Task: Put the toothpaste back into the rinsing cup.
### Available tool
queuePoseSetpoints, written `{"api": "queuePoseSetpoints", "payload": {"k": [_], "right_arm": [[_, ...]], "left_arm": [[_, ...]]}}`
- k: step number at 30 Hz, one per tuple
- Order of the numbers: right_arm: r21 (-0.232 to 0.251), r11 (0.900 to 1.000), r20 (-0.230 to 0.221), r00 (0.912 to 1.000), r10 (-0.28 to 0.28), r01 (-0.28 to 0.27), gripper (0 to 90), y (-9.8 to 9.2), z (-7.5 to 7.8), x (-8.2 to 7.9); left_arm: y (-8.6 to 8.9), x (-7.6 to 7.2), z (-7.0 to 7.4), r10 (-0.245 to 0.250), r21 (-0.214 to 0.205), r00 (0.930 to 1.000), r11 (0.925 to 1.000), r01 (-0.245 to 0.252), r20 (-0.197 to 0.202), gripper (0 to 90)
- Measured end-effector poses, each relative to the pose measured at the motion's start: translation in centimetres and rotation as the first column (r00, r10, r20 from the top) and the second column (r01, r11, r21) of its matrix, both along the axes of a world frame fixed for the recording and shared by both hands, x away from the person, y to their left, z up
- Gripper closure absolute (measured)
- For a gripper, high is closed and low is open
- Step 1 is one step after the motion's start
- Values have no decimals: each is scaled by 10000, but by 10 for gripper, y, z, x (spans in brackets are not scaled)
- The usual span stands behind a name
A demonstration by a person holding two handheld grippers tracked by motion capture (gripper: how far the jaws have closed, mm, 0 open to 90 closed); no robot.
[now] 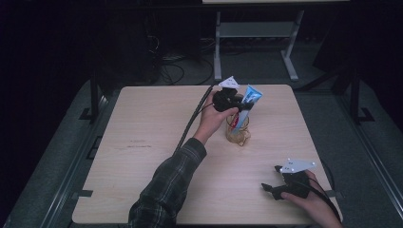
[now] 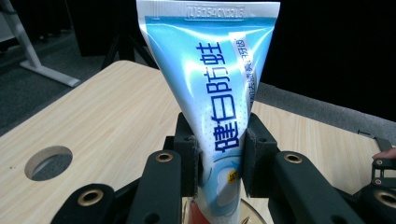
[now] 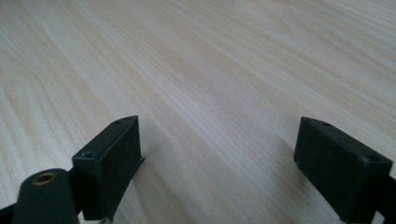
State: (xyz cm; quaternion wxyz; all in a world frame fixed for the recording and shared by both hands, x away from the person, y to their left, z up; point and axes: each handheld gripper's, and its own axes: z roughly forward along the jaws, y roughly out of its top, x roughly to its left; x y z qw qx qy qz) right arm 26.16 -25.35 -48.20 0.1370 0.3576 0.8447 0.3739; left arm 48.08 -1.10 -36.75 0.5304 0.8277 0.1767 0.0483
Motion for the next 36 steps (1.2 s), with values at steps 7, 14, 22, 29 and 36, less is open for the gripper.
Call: {"api": "queuePoseSetpoints", "payload": {"k": [7, 14, 22, 29, 36], "right_arm": [[4, 10000, -22, 10000, -10, 10, 139, 0, 0, 0], [10, 10000, -23, 10000, -19, 19, 139, 0, 0, 0], [3, 10000, -24, 10000, -11, 11, 139, 0, 0, 0], [-46, 10000, -31, 10000, 14, -14, 139, 0, 0, 0], [-41, 10000, -2, 10000, 31, -31, 139, 0, 0, 0]], "left_arm": [[4, -1, -6, 68, 24, 9999, 10000, -68, -86, 709], [6, -2, -10, 88, 58, 9998, 9999, -87, -153, 706], [7, -2, -12, 75, 45, 9999, 10000, -74, -111, 694], [8, -2, -8, 313, 107, 9994, 9994, -314, 129, 563], [16, -5, -1, 635, 291, 9977, 9975, -642, 252, 375]]}}
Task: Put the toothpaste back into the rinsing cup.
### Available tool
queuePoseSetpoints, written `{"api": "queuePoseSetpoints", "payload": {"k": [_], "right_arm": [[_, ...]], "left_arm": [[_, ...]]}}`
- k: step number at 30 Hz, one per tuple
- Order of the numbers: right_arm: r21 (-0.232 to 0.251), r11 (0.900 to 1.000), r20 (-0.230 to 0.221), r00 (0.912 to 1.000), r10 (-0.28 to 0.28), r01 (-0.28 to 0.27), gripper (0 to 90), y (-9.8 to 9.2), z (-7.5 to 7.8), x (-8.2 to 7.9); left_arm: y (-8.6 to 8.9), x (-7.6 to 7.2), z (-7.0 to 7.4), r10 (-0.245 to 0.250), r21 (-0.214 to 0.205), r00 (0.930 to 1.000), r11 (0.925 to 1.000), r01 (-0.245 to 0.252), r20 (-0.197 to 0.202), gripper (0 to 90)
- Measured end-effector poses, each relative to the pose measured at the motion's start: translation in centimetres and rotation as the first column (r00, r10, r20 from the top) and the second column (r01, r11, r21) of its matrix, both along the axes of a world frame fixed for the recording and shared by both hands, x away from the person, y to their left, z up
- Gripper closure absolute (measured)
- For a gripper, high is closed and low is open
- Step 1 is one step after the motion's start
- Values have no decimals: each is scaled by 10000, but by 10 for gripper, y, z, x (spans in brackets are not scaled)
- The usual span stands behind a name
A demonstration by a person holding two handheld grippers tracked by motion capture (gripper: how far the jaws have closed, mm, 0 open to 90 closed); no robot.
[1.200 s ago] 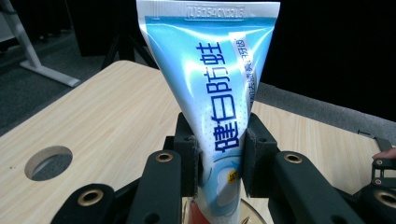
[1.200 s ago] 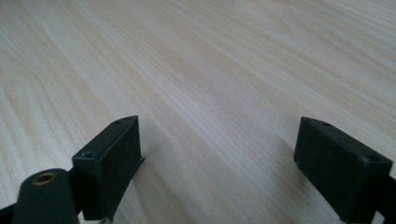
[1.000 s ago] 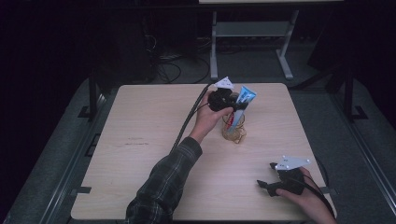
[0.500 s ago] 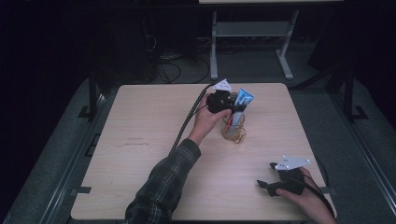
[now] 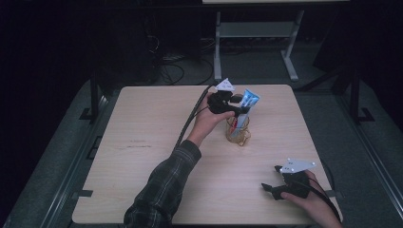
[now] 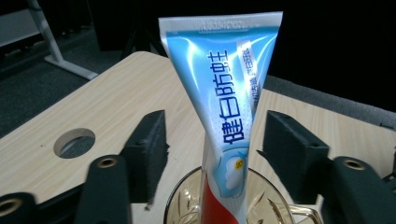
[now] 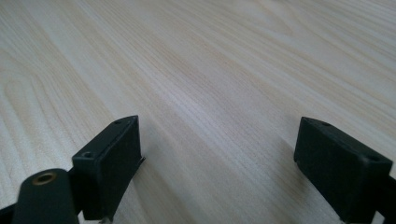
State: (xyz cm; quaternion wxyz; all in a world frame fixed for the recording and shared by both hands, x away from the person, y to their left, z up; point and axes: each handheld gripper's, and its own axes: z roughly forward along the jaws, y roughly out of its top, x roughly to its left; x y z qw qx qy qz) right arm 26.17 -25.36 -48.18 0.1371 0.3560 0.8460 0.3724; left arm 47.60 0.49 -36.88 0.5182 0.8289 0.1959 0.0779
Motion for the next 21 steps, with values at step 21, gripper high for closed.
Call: {"api": "queuePoseSetpoints", "payload": {"k": [21], "right_arm": [[46, 10000, -15, 10000, -45, 45, 139, 0, 0, 0]], "left_arm": [[51, -25, 21, 631, 599, 9980, 9962, -625, -81, 280]]}}
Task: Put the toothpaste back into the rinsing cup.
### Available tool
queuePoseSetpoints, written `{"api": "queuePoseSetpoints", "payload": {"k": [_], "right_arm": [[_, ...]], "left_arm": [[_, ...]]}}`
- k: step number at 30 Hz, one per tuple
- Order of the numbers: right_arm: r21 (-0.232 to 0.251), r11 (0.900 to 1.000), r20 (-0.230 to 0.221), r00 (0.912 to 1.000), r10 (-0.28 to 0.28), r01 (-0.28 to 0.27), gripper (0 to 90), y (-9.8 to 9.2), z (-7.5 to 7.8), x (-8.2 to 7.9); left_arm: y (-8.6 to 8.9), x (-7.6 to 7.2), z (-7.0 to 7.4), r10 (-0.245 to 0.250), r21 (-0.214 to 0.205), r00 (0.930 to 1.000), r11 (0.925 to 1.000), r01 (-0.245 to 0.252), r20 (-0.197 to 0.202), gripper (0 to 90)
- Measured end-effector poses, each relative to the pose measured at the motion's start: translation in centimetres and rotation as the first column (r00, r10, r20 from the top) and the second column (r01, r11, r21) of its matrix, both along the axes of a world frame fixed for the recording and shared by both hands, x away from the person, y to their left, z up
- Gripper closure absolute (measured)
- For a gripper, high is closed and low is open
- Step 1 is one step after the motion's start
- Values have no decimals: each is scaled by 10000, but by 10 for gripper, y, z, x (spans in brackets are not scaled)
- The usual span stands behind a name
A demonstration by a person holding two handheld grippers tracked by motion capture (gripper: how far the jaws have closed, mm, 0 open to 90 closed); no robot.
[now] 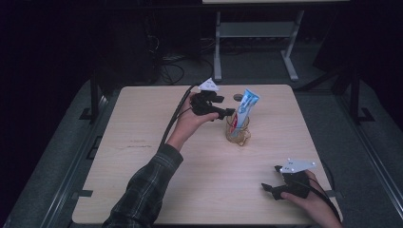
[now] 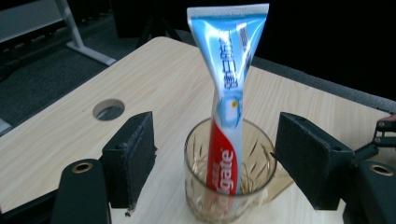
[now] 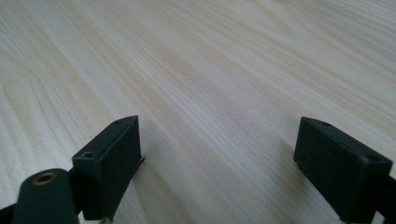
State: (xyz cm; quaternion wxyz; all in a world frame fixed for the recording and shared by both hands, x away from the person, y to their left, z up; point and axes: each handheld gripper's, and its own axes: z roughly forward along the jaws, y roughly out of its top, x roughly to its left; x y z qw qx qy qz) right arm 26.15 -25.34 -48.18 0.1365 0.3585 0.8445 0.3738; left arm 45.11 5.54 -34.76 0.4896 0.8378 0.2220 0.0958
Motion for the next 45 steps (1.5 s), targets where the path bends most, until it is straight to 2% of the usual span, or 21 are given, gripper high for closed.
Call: {"api": "queuePoseSetpoints", "payload": {"k": [11, 15, 21, 26, 45], "right_arm": [[-36, 10000, 15, 10000, -9, 9, 139, 0, 0, 0], [-72, 10000, 13, 10000, 1, -1, 139, 0, 0, 0], [-70, 10000, 25, 10000, -29, 29, 139, 0, 0, 0], [-67, 10000, 22, 10000, -49, 49, 139, 0, 0, 0], [-107, 9999, 69, 10000, -70, 71, 139, -1, 0, 1]], "left_arm": [[33, -17, 1, 479, 615, 9988, 9969, -483, 72, 267], [46, -26, -2, 588, 699, 9983, 9958, -587, 4, 264], [62, -38, -9, 779, 1056, 9969, 9914, -769, -52, 262], [75, -49, -15, 934, 953, 9956, 9912, -923, -63, 263], [117, -92, -47, 1366, 1392, 9906, 9811, -1343, -71, 262]]}}
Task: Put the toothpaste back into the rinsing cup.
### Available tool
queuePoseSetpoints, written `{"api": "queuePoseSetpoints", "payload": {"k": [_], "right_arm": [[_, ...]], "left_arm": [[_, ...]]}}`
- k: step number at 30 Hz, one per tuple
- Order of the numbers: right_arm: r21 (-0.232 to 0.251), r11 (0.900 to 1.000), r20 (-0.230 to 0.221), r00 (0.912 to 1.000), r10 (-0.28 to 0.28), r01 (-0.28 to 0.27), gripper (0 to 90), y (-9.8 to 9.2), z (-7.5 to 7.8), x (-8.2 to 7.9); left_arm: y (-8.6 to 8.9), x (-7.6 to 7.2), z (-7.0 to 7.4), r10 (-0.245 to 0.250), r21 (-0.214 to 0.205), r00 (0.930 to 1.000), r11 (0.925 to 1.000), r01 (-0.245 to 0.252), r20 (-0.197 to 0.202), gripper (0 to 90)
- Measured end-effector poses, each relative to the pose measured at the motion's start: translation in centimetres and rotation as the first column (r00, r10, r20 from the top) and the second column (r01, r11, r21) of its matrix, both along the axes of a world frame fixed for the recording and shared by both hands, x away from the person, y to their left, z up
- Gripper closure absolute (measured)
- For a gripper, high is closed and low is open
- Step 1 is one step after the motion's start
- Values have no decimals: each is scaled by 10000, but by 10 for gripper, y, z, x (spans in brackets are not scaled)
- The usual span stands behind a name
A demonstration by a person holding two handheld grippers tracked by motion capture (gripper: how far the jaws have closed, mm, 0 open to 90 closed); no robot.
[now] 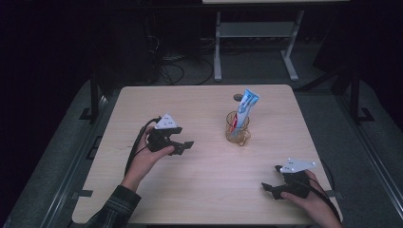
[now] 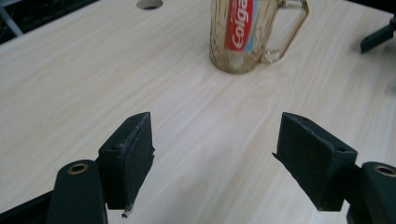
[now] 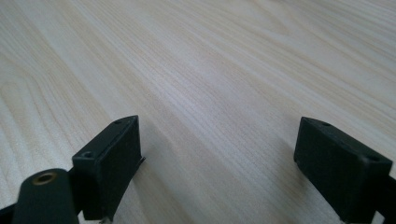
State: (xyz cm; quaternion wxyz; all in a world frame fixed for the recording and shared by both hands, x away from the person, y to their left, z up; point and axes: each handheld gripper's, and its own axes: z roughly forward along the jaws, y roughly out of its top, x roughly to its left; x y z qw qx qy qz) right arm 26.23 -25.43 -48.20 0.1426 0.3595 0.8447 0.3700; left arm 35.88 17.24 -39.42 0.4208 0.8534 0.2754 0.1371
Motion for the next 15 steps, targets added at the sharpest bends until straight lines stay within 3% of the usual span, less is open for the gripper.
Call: {"api": "queuePoseSetpoints", "payload": {"k": [8, 15], "right_arm": [[12, 10000, -17, 10000, -42, 42, 139, 0, 0, 0], [19, 10000, -28, 10000, -82, 82, 139, 0, 0, 0]], "left_arm": [[19, -20, -15, 161, 282, 9998, 9995, -158, -86, 262], [35, -36, -26, 386, 72, 9989, 9992, -384, -273, 262]]}}
